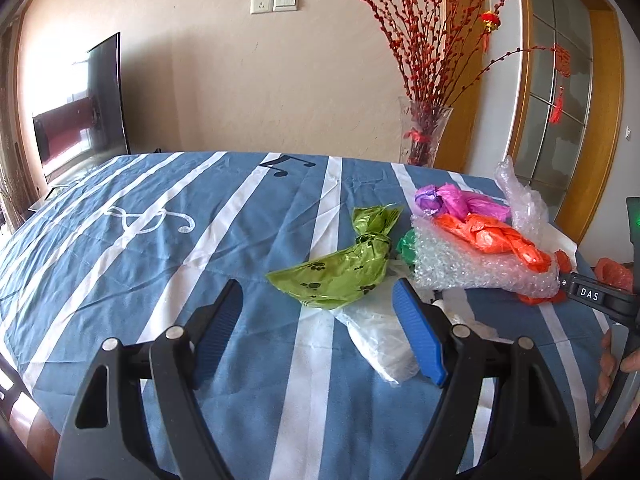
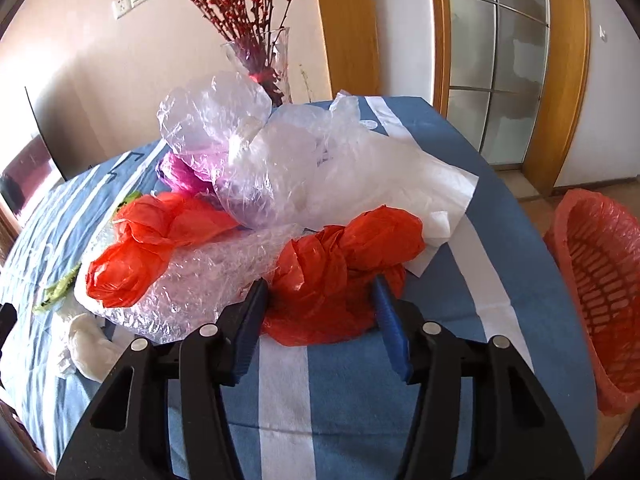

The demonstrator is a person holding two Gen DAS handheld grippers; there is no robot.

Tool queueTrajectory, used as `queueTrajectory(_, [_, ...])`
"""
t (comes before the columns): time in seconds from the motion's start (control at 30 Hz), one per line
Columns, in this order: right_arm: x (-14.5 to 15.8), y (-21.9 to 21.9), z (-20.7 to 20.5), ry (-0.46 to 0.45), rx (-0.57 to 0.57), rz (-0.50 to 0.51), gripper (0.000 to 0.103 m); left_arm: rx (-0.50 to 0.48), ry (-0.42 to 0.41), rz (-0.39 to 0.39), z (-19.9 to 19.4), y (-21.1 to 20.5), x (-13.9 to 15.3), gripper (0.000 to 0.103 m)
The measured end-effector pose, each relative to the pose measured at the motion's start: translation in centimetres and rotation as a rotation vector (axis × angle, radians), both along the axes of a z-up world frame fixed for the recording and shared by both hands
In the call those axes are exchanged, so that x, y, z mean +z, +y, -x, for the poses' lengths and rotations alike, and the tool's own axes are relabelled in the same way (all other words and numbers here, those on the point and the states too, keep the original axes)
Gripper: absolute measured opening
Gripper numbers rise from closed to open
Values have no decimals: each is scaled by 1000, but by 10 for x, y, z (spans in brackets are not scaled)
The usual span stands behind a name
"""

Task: Collect trash
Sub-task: 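Move both grippers back over the remaining bags on the table, then grasp the red bag with the right gripper while the left gripper grasps the green bag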

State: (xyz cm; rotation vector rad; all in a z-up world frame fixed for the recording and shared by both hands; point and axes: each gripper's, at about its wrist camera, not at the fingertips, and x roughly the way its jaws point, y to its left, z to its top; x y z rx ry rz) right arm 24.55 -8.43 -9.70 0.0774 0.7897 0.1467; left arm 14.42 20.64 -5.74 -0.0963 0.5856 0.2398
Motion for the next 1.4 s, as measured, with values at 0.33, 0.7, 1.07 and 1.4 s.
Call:
queueTrajectory(0.33, [11,-11,17,-32,27,-20,19,-43,33,8,-26,-5,-1,76])
queueTrajectory(0.7, [24,-53,39,-67,-52,-49,13,-100,114,30,-70,-15,-8,71])
queueTrajectory(1.07, [13,-69,44,-38,-63,-13,34,-76,193,53,-86,-10,-25,64])
queueTrajectory(1.4, [6,-74,54,-35,-27,7,14,-79,216,71,-89,-4,-29,58])
